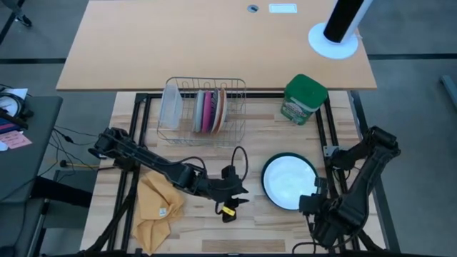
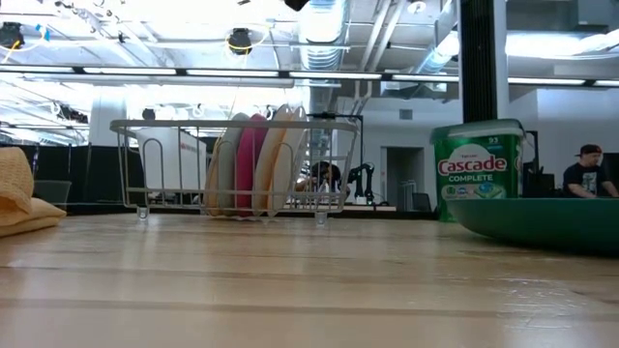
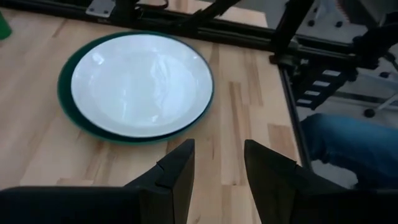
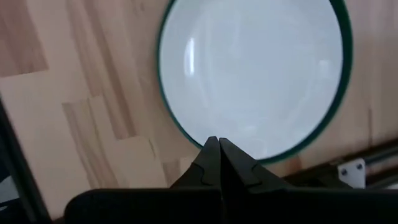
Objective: Sort dishes
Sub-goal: Put the white plate into the dish rack
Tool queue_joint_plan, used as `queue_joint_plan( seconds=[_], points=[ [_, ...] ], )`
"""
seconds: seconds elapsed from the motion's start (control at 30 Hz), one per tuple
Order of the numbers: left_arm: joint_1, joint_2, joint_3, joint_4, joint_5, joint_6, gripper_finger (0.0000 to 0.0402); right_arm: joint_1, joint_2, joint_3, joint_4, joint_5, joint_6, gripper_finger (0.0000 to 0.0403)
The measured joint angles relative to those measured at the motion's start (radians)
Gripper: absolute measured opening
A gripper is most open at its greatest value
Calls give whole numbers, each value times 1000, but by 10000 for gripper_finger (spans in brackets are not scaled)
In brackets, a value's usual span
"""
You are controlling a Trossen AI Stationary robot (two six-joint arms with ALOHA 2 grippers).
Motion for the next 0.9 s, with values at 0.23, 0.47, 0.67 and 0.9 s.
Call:
queue_joint_plan(
  seconds=[0.23, 0.47, 0.67, 0.9],
  points=[
    [-4, 0, 0, 12, 0, 21, 134, 16, 15, -14, -50, 11, -40, 0],
    [24, -3, 0, -18, -95, 54, 134, -46, -78, -204, -54, 83, -128, 0],
    [46, -5, 0, -34, -85, 126, 134, -107, -268, -393, 102, 30, -148, 0],
    [74, -5, 0, -14, -71, 265, 134, -154, -434, -515, 280, 0, -158, 0]
  ],
)
